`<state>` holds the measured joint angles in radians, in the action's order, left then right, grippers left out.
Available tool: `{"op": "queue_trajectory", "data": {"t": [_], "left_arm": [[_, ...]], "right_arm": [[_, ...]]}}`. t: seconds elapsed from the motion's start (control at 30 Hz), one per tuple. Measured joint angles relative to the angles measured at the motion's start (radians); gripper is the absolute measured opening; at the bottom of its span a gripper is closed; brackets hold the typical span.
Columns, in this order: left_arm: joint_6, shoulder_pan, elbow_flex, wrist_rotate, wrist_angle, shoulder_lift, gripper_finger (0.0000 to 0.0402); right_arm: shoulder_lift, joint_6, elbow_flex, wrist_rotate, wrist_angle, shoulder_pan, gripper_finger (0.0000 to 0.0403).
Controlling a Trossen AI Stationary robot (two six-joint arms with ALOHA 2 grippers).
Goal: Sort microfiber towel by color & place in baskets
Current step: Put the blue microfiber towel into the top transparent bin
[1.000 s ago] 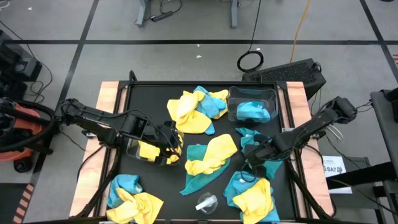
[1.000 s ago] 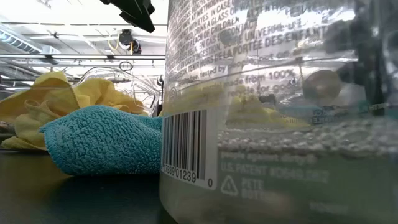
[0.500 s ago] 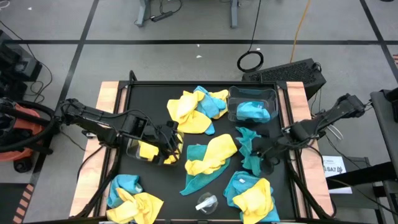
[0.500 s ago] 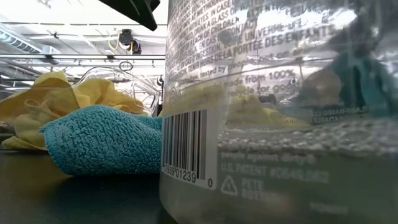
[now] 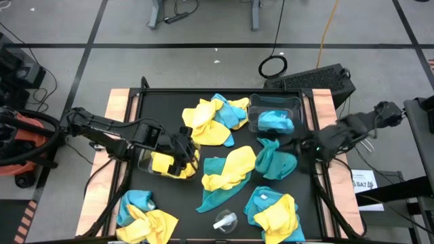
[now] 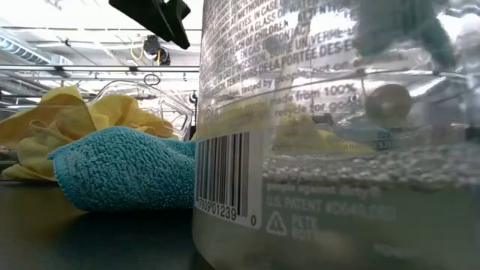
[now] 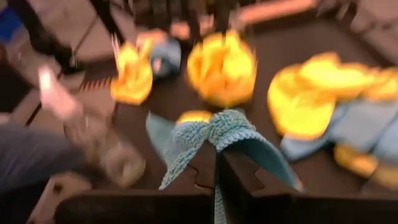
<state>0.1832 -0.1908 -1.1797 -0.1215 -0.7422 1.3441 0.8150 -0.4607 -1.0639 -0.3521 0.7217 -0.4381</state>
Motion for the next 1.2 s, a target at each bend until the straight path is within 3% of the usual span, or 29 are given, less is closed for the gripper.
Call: {"op": "queue_trajectory", "data": {"t": [0.3,0.57,0.87,1.2], "left_arm": [[-0.150,0.048,0.000,-0.002,0.073,-0.049,0.0221],[-0.218,0.046,0.000,-0.031,0.246,-0.153,0.0221],[-0.218,0.047,0.000,-0.109,0.358,-0.289,0.0221],[-0.168,0.047,0.000,-0.201,0.369,-0.440,0.0221]], "right_arm": [[0.003,0.150,-0.271,-0.204,0.075,0.000,0.0000],[0.004,0.086,-0.332,-0.329,0.265,0.004,0.0000],[0.037,-0.077,-0.331,-0.331,0.492,0.068,0.0000],[0.095,-0.020,-0.331,-0.322,0.502,0.111,0.0000]]}}
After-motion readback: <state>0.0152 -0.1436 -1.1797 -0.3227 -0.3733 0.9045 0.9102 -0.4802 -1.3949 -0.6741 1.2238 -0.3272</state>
